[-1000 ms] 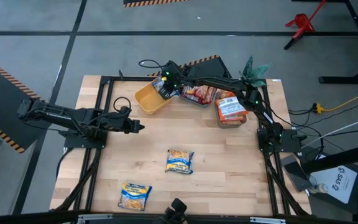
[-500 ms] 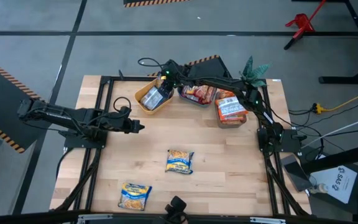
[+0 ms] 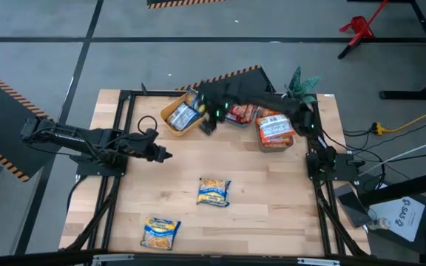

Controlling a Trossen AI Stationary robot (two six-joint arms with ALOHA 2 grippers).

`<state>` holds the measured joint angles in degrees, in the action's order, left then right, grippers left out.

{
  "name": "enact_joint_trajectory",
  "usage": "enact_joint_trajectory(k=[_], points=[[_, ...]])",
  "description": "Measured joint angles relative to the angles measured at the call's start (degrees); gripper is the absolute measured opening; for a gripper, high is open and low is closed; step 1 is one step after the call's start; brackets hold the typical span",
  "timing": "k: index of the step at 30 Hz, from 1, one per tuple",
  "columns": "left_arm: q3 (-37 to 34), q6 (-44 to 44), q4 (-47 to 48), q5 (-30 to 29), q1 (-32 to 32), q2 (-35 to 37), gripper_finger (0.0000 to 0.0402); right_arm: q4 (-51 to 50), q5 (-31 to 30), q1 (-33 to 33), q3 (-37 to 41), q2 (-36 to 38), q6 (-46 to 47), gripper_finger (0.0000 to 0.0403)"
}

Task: Sort Maruchan noodles
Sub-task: Put the top blue noodle pack into the yellow bin

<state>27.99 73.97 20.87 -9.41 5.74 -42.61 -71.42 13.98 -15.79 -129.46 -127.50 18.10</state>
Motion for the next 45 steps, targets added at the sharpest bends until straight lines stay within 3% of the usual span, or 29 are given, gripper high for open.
enact_joint_trajectory(k=[4, 9, 13, 17, 23, 30, 37, 39, 45], points=[[0.00, -2.23, -0.65, 3.39, 0.55, 0.00, 0.0000, -7.95, -4.90, 10.04, 1.64, -0.07, 5.07, 0.0207], [0.00, -5.42, -3.09, 1.14, 2.85, -1.41, 0.0022, -8.66, -11.68, 23.17, 5.19, 0.10, 14.48, 0.0207], [0.00, -7.44, -9.29, 0.99, 4.28, -4.16, 0.0061, -9.39, -17.32, 29.84, 9.95, 1.26, 29.83, 0.0207], [0.00, -9.15, -16.48, 1.82, 5.12, -8.91, 0.0101, -8.26, -17.06, 35.06, 17.24, 3.88, 45.65, 0.0207], [0.00, -8.54, -25.63, 4.06, 6.23, -17.00, 0.0127, 11.73, -11.94, 40.75, 32.22, 13.34, 59.75, 0.0207], [0.04, -7.17, -34.56, 3.93, 8.24, -24.27, 0.0128, 48.09, -20.25, 40.41, 56.55, 25.15, 69.47, 0.0207], [-0.01, -2.58, -37.25, 1.34, 11.68, -30.03, 0.0128, 65.02, -27.88, 40.82, 73.47, 26.27, 80.69, 0.0207], [-0.02, -1.01, -38.74, 0.69, 13.22, -31.76, 0.0128, 69.27, -30.22, 41.42, 75.70, 26.29, 80.95, 0.0207], [-0.02, 2.64, -46.60, -2.22, 16.50, -39.96, 0.0111, 69.71, -32.54, 41.26, 77.35, 26.32, 82.35, 0.0207]])
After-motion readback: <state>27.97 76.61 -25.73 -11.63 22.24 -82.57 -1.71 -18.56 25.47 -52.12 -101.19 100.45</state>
